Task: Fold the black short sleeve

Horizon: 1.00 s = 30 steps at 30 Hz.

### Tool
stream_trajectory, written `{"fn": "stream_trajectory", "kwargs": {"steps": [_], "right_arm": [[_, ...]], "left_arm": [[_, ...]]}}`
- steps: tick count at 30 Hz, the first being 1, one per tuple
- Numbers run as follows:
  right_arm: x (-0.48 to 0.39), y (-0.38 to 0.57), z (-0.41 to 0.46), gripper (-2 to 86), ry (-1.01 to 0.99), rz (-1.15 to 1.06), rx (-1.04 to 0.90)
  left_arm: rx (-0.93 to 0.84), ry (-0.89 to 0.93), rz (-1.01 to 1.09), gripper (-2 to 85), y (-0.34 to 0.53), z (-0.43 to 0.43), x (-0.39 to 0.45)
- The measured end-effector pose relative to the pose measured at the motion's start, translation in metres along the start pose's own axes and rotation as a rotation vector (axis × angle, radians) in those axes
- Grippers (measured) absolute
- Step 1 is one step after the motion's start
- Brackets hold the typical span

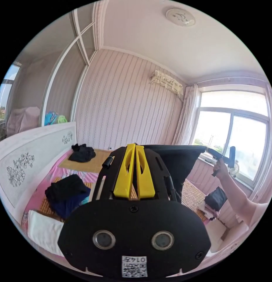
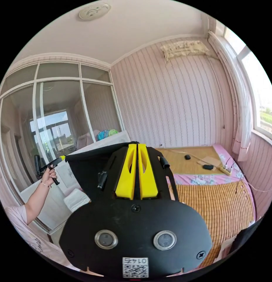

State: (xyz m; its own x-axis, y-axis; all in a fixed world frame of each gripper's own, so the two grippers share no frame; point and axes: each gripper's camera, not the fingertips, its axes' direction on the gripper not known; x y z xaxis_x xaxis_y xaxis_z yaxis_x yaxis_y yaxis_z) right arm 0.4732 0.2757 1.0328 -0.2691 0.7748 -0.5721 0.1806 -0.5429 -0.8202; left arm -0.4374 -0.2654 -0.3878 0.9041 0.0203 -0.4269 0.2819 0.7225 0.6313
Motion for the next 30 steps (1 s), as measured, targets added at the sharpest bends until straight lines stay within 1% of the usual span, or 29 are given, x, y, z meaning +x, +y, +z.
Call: {"fn": "stream_trajectory", "kwargs": {"steps": [3,5,6,7,8,9,10,11,12,13,14,15,17,18,20,22,25,27,30], "right_arm": [[0.023,-0.004,-0.041,0.2,-0.029,-0.04,0.07],[0.04,0.019,-0.054,0.2,-0.023,-0.049,0.034],[0.053,0.043,-0.057,0.3,-0.013,-0.048,-0.022],[0.059,0.057,-0.059,0.3,-0.004,-0.047,-0.054],[0.072,0.092,-0.06,0.3,0.021,-0.032,-0.121],[0.085,0.133,-0.059,0.3,0.053,-0.006,-0.2],[0.092,0.155,-0.058,0.3,0.068,0.011,-0.249],[0.107,0.203,-0.052,0.4,0.097,0.065,-0.344],[0.12,0.253,-0.044,0.4,0.114,0.124,-0.441],[0.127,0.277,-0.039,0.4,0.123,0.153,-0.498],[0.139,0.325,-0.031,0.5,0.155,0.222,-0.603],[0.147,0.367,-0.025,0.5,0.186,0.272,-0.685],[0.155,0.419,-0.019,0.7,0.247,0.333,-0.806],[0.159,0.447,-0.018,0.8,0.275,0.384,-0.869],[0.164,0.476,-0.021,1.0,0.293,0.459,-0.932],[0.164,0.489,-0.028,1.5,0.319,0.494,-0.941],[0.168,0.499,-0.037,3.2,0.344,0.55,-0.971],[0.169,0.502,-0.038,5.9,0.36,0.561,-0.987],[0.168,0.504,-0.031,8.1,0.39,0.548,-1.014]], "left_arm": [[0.019,0.046,0.062,-1.0,-0.006,0.02,0.038],[-0.063,0.076,0.096,-1.0,0.031,0.05,0.056],[-0.099,0.086,0.101,-1.0,0.046,0.059,0.059],[-0.174,0.105,0.119,-1.0,0.082,0.077,0.064],[-0.258,0.114,0.135,-1.0,0.127,0.095,0.069],[-0.302,0.114,0.138,-1.0,0.151,0.105,0.07],[-0.394,0.119,0.137,-1.0,0.204,0.124,0.072],[-0.492,0.124,0.126,-1.0,0.259,0.143,0.073],[-0.54,0.126,0.112,-1.0,0.286,0.153,0.072],[-0.631,0.125,0.049,-1.0,0.339,0.171,0.068],[-0.715,0.136,-0.006,-1.0,0.39,0.186,0.066],[-0.752,0.139,-0.036,-1.0,0.414,0.193,0.065],[-0.881,0.142,-0.117,-1.0,0.498,0.215,0.063],[-0.915,0.134,-0.125,-1.0,0.516,0.219,0.063],[-1.026,0.108,-0.118,-1.0,0.569,0.23,0.064],[-1.052,0.08,-0.121,-0.9,0.587,0.231,0.061],[-1.065,0.11,-0.165,-0.7,0.6,0.233,0.054],[-1.068,0.099,-0.147,-0.1,0.604,0.237,0.055],[-1.089,0.086,-0.12,3.1,0.613,0.253,0.068]]}}
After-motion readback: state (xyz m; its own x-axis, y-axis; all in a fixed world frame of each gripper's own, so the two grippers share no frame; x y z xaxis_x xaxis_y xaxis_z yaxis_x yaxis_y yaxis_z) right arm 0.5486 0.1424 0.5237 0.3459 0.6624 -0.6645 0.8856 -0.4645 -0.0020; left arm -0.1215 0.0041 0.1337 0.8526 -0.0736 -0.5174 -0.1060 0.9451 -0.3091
